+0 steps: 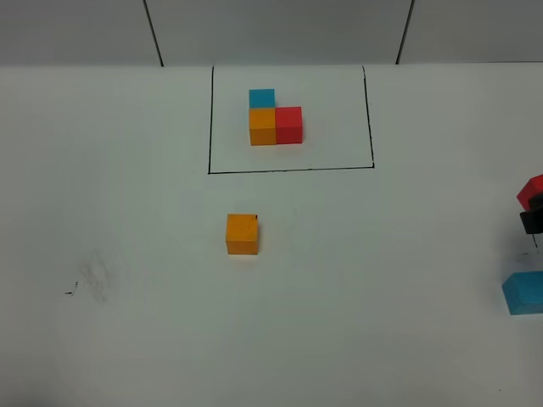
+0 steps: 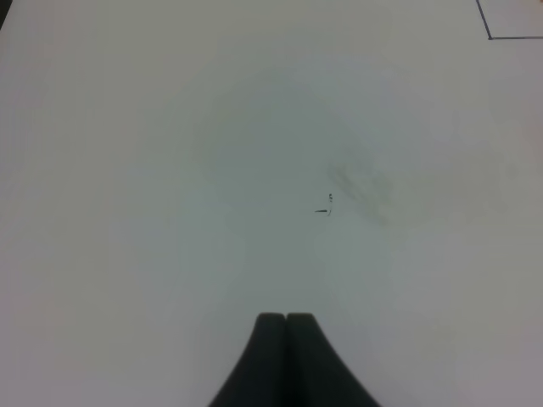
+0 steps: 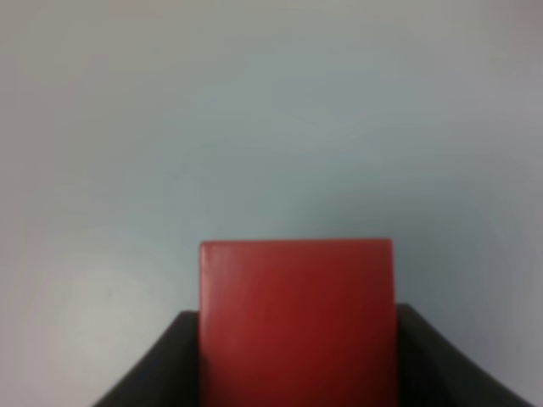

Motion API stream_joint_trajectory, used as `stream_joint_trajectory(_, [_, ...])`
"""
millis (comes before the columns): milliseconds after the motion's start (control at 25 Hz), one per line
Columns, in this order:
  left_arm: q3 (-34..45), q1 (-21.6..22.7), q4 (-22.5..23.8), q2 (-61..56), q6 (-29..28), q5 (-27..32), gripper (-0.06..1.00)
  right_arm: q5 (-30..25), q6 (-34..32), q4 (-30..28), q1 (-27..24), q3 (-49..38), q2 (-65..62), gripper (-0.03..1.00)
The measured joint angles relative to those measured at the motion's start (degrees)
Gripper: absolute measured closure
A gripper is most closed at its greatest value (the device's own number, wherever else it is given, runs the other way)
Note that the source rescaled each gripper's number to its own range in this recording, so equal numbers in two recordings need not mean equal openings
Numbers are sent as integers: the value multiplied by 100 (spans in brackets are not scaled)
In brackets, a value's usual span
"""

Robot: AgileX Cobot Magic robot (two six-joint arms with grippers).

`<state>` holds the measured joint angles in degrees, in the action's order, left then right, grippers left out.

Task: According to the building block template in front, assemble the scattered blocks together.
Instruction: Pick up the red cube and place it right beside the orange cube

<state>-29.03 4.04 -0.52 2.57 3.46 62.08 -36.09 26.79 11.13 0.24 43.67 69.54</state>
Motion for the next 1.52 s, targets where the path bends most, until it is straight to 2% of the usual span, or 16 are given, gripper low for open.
stream_joint_trajectory(240, [0,0,0,0,0,0,94,-96,1117,383,0,0,0,54])
stream_joint_trajectory(640, [0,0,0,0,0,0,94,-383,2410,441,0,0,0,54])
stream_joint_trajectory(1000, [0,0,0,0,0,0,94,-445,2987,477,0,0,0,54])
stream_joint_trajectory(1520, [0,0,0,0,0,0,94,-178,2831,778,0,0,0,54])
